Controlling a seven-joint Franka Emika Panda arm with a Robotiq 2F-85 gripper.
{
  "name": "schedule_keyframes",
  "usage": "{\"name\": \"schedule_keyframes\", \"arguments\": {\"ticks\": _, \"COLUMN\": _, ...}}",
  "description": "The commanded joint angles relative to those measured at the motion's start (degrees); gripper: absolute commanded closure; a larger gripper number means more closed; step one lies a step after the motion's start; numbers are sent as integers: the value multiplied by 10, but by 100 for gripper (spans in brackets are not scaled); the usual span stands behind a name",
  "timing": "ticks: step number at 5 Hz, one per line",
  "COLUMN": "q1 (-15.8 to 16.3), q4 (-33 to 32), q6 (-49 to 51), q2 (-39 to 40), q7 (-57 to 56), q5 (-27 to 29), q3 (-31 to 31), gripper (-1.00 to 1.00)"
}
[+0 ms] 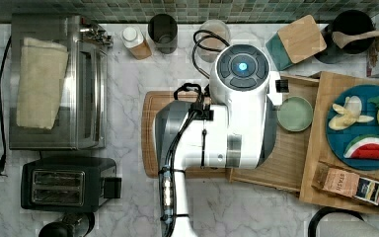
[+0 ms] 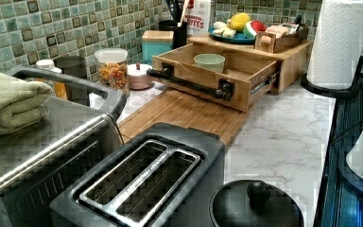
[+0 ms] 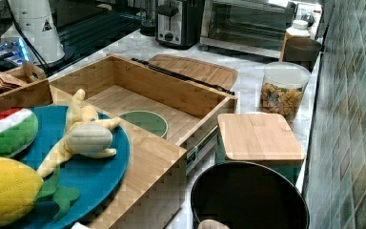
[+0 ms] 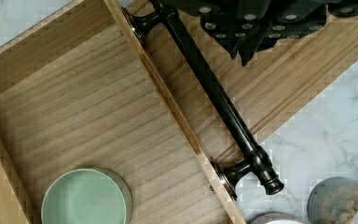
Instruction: Close the drawer.
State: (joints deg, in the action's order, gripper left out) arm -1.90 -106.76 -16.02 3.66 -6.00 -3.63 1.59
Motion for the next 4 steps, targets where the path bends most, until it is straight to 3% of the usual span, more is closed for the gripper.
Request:
{"name": "schedule_keyframes", "arguments": {"ticks": 1, "q1": 13, "q4": 6, "q6": -30, "q2": 19, "q7": -59, "q5": 32, "q3": -16, "gripper": 100}}
{"name": "schedule_keyframes", "arguments": {"ticks": 4, "q1": 40, "q4": -80, "q6": -157, "q2": 16, "q7": -75, "q5": 36, "q3": -51, "gripper": 100}}
